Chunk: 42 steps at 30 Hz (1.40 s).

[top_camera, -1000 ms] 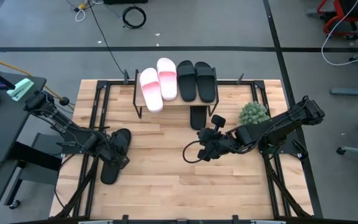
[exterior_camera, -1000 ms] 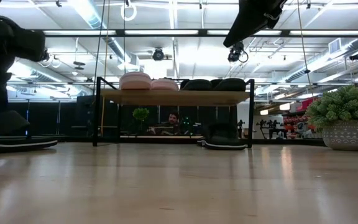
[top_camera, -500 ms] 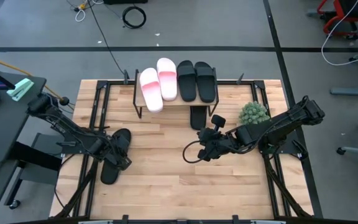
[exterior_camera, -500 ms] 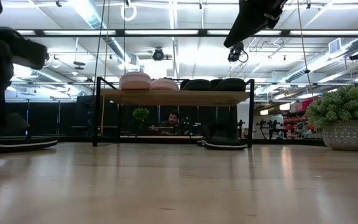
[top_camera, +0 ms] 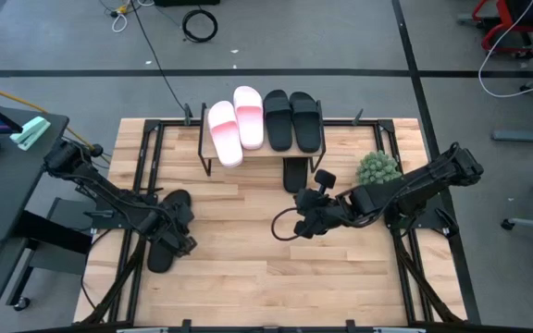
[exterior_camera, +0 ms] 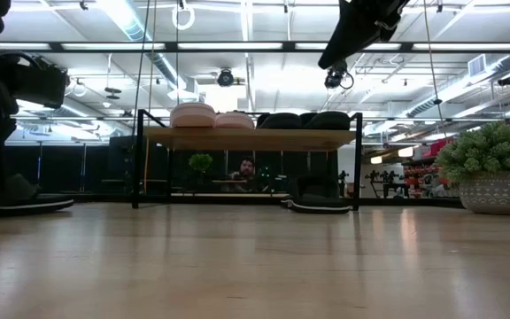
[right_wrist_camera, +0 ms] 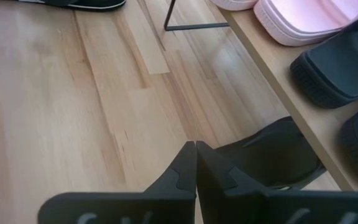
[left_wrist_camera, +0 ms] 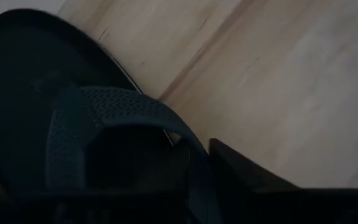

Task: Pick and place slides into the shelf
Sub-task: Put the left flip flop under the shelf

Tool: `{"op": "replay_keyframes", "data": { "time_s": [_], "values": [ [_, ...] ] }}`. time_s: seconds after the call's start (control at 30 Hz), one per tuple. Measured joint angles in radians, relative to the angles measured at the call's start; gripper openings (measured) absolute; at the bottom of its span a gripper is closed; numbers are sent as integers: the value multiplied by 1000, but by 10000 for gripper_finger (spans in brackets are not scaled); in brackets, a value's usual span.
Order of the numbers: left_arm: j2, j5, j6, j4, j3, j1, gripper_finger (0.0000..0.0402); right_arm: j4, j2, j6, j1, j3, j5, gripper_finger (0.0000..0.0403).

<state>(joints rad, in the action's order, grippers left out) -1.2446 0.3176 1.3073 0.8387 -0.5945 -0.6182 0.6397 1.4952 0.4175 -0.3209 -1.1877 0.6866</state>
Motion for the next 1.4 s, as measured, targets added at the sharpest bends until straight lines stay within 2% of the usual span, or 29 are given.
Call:
{"op": "replay_keyframes", "data": {
  "time_s": [0.07, 0.13, 0.27, 0.53, 0.67, 0.8, 0.97, 1.17, 1.4],
  "values": [
    [0, 4, -34, -11, 0, 0, 27, 0, 0, 0, 5, 0, 0, 5],
    [0, 39, -74, -44, 1, 0, 11, 0, 0, -1, 7, 0, 1, 5],
    [0, 144, -190, -218, 2, 25, 14, 0, 0, -15, 13, 0, 0, 5],
    [-1, 226, -508, -702, 2, 203, 9, 0, 0, -26, 35, 0, 0, 5],
    [-1, 279, -565, -810, 2, 308, 5, 1, 0, -27, 38, 0, 0, 5],
    [-1, 278, -582, -825, 2, 405, 8, 6, 0, -27, 37, 0, -3, 5],
    [-28, 210, -548, -857, 2, 465, 5, 6, 0, -28, 37, 0, -12, 5],
    [-131, 147, -503, -973, 1, 519, 15, 12, 0, -29, 37, 0, -12, 5],
    [-239, 129, -580, -1054, 1, 574, 24, 12, 0, -29, 37, 0, -12, 5]
  ]
}}
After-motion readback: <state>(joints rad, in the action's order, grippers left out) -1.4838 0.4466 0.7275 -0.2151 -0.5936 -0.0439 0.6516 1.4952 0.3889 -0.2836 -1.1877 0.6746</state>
